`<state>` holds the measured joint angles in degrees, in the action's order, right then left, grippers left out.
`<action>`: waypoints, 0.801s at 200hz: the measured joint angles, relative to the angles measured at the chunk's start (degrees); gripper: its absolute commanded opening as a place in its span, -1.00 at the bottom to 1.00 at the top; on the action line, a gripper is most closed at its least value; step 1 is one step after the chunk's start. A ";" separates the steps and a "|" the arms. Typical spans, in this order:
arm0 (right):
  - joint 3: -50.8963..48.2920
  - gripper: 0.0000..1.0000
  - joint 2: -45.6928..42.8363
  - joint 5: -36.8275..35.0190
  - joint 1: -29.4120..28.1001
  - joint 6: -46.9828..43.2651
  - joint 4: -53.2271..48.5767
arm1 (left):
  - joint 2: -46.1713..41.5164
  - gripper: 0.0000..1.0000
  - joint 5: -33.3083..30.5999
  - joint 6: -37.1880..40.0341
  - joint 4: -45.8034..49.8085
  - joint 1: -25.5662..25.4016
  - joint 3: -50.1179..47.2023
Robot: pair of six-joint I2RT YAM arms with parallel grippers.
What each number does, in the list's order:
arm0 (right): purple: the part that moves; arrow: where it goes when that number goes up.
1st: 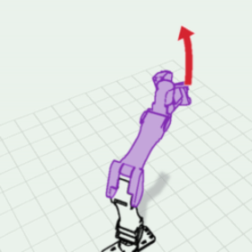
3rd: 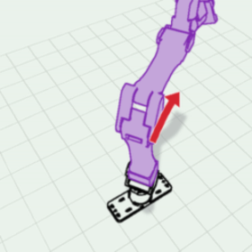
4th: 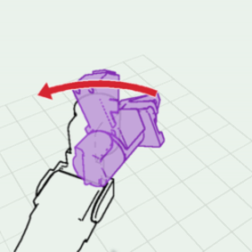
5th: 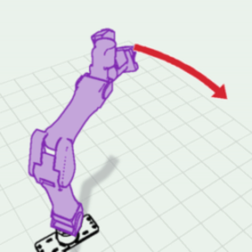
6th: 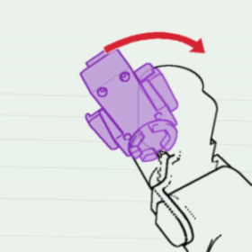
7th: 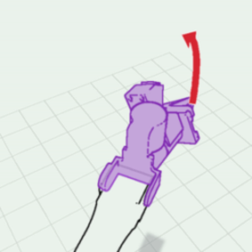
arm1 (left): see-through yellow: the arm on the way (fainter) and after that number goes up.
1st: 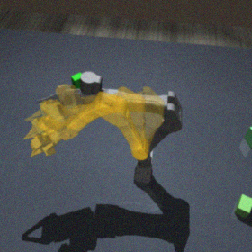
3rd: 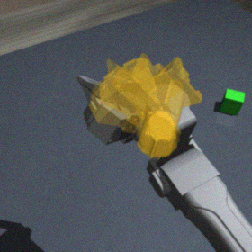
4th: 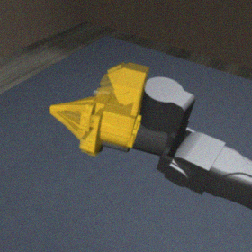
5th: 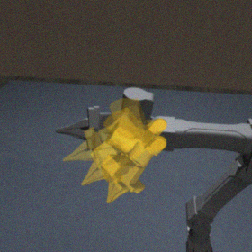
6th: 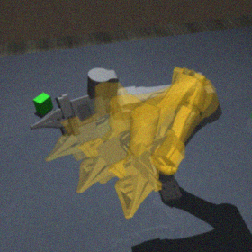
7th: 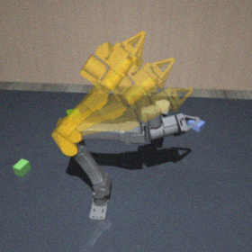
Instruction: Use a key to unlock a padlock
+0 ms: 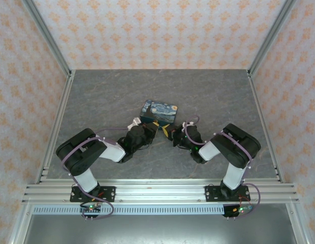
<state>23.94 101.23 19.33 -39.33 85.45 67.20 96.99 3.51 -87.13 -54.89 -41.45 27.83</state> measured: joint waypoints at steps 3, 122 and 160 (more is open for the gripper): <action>0.20 -1.00 0.00 0.00 0.02 -0.02 -0.22 | 0.02 -1.00 -0.11 0.02 0.02 0.02 0.07; 2.45 -1.00 -0.04 3.65 4.07 -2.82 -3.78 | -0.20 -1.00 0.52 1.09 0.74 -0.85 1.05; 2.56 -1.00 -0.04 4.07 4.13 -2.82 -3.98 | -0.20 -1.00 0.50 1.25 0.94 -0.85 1.07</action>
<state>26.50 101.19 23.40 -35.20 82.63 63.22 96.79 4.01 -85.89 -53.95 -42.30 28.91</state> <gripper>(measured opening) 0.042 0.084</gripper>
